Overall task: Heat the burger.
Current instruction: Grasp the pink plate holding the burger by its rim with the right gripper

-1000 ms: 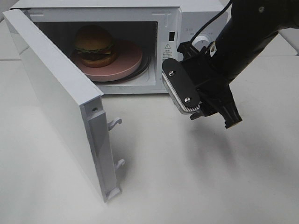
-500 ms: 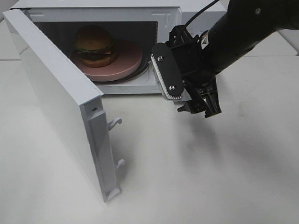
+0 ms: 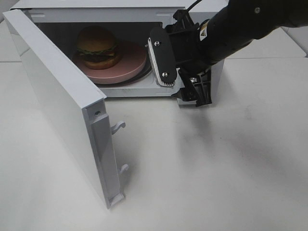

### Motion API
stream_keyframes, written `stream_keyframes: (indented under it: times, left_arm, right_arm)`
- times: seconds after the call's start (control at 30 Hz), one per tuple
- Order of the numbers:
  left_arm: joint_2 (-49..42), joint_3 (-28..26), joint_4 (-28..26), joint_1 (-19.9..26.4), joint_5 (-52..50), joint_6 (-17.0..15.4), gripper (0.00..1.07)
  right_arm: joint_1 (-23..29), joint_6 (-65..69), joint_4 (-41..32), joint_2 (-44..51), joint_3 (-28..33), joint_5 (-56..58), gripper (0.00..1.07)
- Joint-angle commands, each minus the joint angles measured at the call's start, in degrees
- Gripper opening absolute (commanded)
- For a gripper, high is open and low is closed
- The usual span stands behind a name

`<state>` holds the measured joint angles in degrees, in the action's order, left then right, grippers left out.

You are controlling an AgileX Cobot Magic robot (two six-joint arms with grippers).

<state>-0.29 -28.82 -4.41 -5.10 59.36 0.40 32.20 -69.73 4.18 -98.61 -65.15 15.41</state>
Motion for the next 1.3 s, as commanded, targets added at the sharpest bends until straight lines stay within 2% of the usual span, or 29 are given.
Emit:
stream_keyframes:
  times: [0.03, 0.33, 1.0, 1.3]
  left_arm:
    - [-1.1, 0.2, -0.2, 0.1, 0.0, -0.4, 1.0]
    - [-1.1, 0.2, -0.2, 0.1, 0.0, -0.4, 1.0]
    - [-1.1, 0.2, -0.2, 0.1, 0.0, -0.4, 1.0]
    - [-1.1, 0.2, -0.2, 0.1, 0.0, -0.4, 1.0]
  right_arm:
    - [0.2, 1.4, 0.4, -1.8, -2.0, -0.2, 0.89]
    - [2.7, 1.4, 1.8, -10.0, -10.0, -0.2, 0.89]
    - [2.8, 4.2, 1.8, -23.7, -24.3, -0.1, 0.86]
    - [2.8, 4.2, 1.9, -27.0, -28.1, 0.4, 0.86]
